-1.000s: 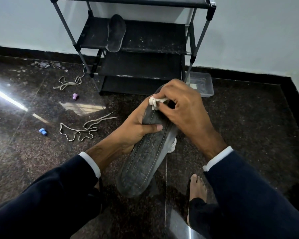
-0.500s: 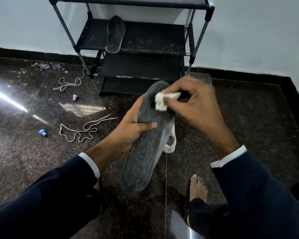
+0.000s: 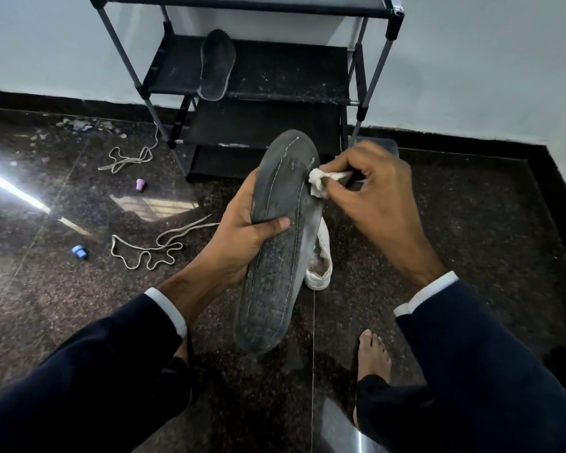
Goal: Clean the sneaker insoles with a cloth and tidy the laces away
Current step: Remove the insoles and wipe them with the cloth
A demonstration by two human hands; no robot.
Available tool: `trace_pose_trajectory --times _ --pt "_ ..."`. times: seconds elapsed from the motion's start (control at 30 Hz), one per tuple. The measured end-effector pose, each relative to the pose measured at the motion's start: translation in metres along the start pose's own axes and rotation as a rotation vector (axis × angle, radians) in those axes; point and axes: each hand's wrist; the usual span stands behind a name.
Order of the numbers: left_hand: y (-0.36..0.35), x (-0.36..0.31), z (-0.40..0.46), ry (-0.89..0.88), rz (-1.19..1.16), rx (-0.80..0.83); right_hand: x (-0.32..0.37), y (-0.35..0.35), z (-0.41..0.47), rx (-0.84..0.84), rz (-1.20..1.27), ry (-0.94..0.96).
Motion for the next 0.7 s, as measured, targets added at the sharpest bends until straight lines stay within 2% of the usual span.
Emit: trace_pose_trajectory --times 0.03,0.13,0.2,0.3,0.57,0.63,0.7 --pt "0.0 0.0 0.001 -0.007 -0.008 -0.005 0.003 0.001 -0.001 0.03 0.041 0.007" --pt "-0.001 0.0 0.0 -0.017 -0.039 -0.016 0.011 -0.004 -0.006 0.311 0.007 0.111" --pt "-0.001 0.0 -0.001 -0.018 -0.048 -0.011 0.01 -0.011 -0.007 0.37 -0.092 0.202" --pt "0.0 -0.001 -0.001 -0.023 -0.042 0.007 0.003 -0.01 -0.002 0.238 -0.125 0.195" --pt "0.006 -0.001 0.001 -0.01 0.011 -0.008 -0.004 0.001 0.003 -0.015 -0.1 0.004" --pt "0.009 -0.001 0.004 -0.014 0.022 -0.036 0.0 0.006 0.001 0.106 -0.067 0.015" --pt "0.009 0.0 0.004 -0.017 0.022 -0.056 0.006 0.002 -0.005 0.352 -0.058 0.039"
Point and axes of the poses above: each hand's wrist, its own z-axis towards the middle knuckle, its own y-axis out of the back of the hand, x = y × z, and after that the axes turned 13 degrees about -y, right-handed
